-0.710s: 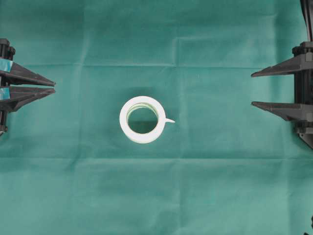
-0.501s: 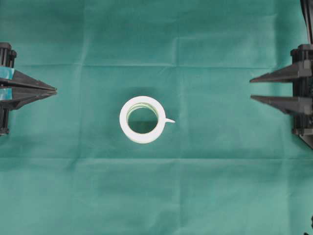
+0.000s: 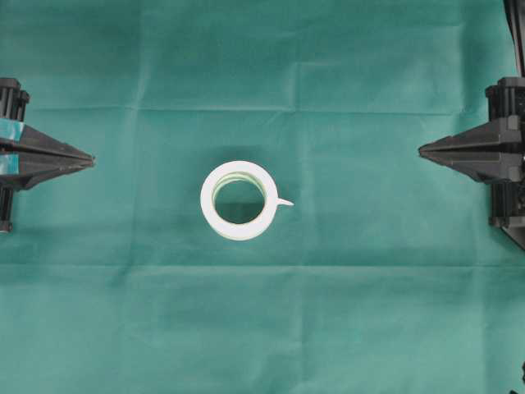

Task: Peel off the duct tape with your right arm.
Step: 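Move the left gripper forward toward the white tape roll, then lower the open left gripper over the tape roll's rim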

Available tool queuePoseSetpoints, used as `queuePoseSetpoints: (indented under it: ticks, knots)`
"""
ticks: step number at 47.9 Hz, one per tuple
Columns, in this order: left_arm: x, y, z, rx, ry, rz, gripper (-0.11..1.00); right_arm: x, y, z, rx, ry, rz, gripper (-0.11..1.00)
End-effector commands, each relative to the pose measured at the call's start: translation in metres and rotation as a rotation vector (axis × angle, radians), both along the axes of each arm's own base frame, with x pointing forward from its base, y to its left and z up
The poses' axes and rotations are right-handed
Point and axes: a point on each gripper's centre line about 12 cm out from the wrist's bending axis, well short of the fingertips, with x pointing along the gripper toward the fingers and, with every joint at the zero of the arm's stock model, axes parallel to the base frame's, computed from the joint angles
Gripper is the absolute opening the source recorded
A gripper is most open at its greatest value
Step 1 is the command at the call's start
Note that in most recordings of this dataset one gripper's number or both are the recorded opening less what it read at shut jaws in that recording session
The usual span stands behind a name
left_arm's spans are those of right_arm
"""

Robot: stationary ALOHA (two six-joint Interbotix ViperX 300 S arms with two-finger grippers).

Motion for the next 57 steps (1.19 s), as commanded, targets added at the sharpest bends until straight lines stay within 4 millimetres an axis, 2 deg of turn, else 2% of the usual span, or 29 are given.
queuePoseSetpoints:
  ticks: [1,4,8,12,15,22,24,33,57]
  knots:
    - [0.001,-0.002,0.004,-0.002,-0.017,-0.012,0.13,0.002,0.0,0.006,0.008,-0.018,0.0,-0.09]
    - [0.001,-0.002,0.002,0.0,-0.011,-0.012,0.28,0.002,0.0,0.006,0.017,-0.018,0.001,-0.08]
    - [0.001,-0.002,0.001,0.0,-0.009,-0.012,0.55,0.002,0.0,0.006,0.023,-0.017,0.002,-0.01]
    - [0.001,-0.002,0.001,-0.002,-0.009,-0.012,0.78,0.001,0.0,0.006,0.026,-0.018,0.002,0.12]
    - [0.001,-0.002,0.001,-0.002,-0.009,-0.012,0.89,0.001,0.0,0.006,0.027,-0.02,0.001,0.27]
    - [0.002,-0.002,0.003,-0.002,-0.015,-0.012,0.9,0.001,0.0,0.005,0.026,-0.017,0.002,0.71]
    - [0.003,-0.002,0.004,-0.002,-0.02,-0.012,0.9,0.002,0.0,0.005,0.026,-0.017,0.002,0.76]
    - [0.022,-0.004,0.005,-0.004,-0.015,-0.011,0.9,0.002,0.0,0.006,0.022,-0.02,0.003,0.76]
    - [0.102,-0.014,0.012,0.001,0.038,-0.032,0.9,0.002,0.0,0.004,0.023,-0.017,0.003,0.76]
